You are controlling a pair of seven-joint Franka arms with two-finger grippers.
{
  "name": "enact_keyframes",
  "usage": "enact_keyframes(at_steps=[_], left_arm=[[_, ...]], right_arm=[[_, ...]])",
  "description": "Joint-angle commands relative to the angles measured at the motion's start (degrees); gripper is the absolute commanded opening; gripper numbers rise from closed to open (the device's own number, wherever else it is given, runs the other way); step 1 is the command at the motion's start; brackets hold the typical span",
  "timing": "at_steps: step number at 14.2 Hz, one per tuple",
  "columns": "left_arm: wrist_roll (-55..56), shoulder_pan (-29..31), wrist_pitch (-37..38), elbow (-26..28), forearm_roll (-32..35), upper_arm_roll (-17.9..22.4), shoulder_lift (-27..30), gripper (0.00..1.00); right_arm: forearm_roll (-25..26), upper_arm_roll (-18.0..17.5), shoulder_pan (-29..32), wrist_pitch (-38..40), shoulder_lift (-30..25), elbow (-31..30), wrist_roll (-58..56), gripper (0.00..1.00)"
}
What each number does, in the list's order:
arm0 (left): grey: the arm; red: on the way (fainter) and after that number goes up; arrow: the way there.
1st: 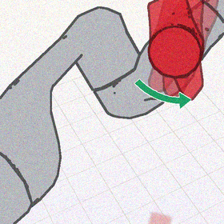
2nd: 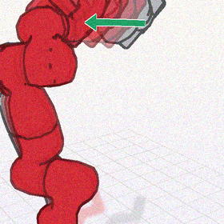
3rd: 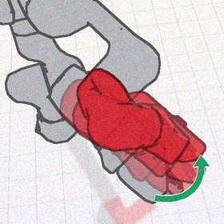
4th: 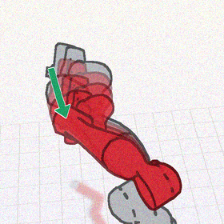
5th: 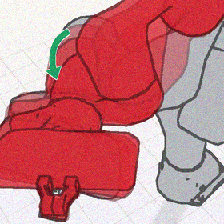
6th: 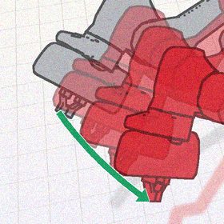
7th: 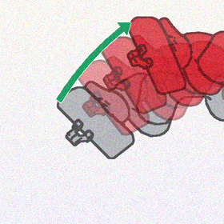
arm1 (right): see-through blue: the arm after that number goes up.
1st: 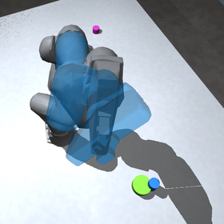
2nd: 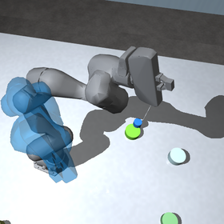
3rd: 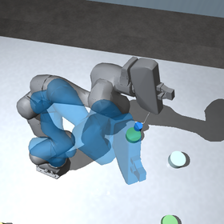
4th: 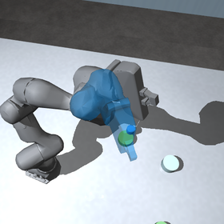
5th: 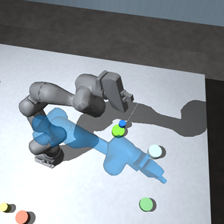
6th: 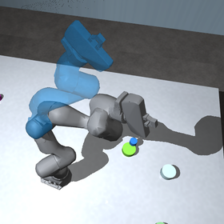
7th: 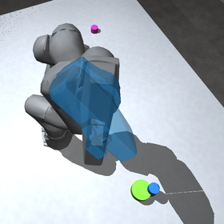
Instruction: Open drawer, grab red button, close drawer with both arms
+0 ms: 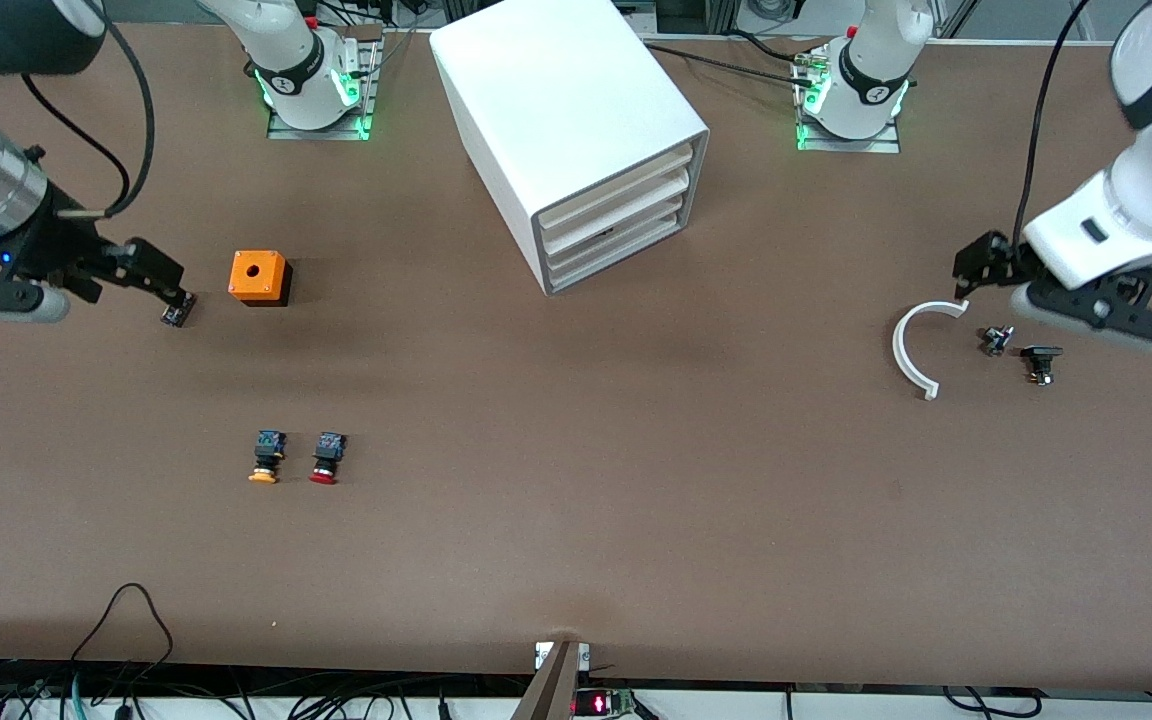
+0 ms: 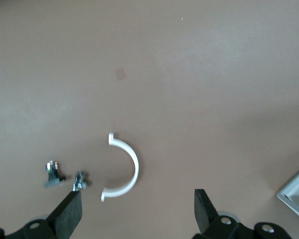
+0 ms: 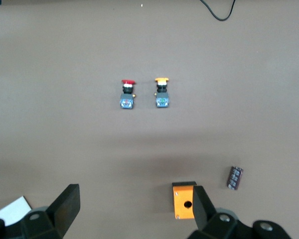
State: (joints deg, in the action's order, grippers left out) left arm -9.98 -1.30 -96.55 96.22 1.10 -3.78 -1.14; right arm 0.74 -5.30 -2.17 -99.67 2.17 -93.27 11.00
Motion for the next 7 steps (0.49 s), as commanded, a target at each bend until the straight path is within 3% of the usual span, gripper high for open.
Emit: enact_keyframes(at_steps=[1,7], left_arm=[[1.9,-0.8,-0.2,6.3,-1.0,1.1,5.7,1.00],[2.7,-0.8,-1.1,6.6,-2.6,2.0,5.4,1.00]], right_arm=[[0.5,-0.9,0.1,-0.4,-4.4,-5.9,0.9,1.00],[0.4,-0.8,0.1,-0.2,-5.4,-5.8,0.3,1.00]])
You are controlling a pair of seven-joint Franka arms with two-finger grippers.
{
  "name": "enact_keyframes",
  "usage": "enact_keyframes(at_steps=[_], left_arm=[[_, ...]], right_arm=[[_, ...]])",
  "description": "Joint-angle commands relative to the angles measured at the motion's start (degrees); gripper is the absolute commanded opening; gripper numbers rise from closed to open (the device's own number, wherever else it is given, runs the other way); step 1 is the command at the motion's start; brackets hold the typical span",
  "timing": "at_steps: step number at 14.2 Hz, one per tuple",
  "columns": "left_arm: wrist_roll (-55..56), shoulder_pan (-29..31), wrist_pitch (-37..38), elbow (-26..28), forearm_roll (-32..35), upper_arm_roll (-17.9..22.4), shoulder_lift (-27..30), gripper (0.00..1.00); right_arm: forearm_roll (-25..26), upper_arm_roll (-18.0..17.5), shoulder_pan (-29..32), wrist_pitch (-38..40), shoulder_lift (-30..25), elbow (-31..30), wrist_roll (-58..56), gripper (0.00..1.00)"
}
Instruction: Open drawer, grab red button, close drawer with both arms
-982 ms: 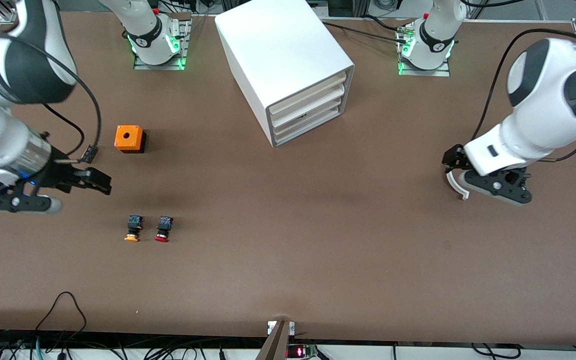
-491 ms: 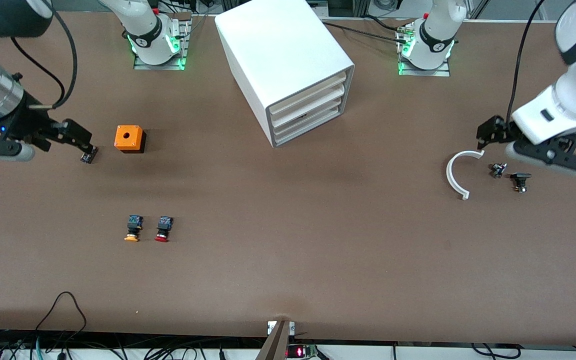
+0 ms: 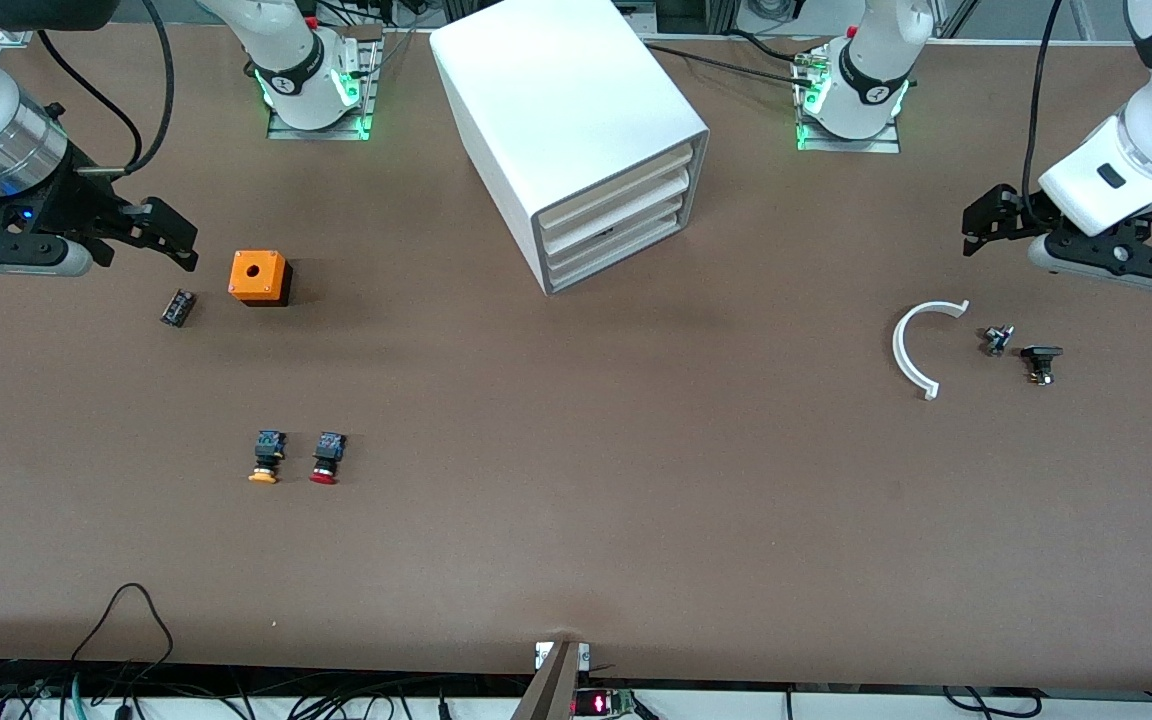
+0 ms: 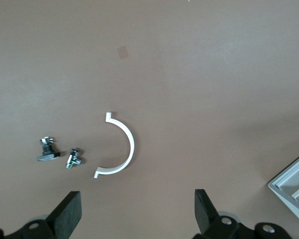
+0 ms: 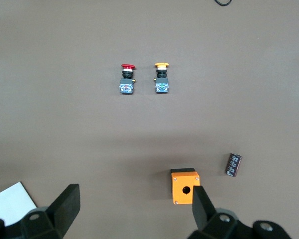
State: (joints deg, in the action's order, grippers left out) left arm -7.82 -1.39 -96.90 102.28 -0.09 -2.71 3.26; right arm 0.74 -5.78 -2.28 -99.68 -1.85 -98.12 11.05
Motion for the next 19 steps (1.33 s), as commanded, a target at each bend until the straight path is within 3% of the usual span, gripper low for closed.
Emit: enact_keyframes(at_steps=[1,19], left_arm=[[0.4,-0.7,-0.7,0.4,-1.3,0.9,1.0,1.00],[-0.2,0.1,0.5,-1.7,-1.3,0.5,-0.4,1.00]], right_arm=[[0.5,-0.3,0.3,-0.2,-1.4,-0.8,-0.2,1.00],[-0.3,0.3,0.6,2.8,-0.8,2.5,-1.0,1.00]])
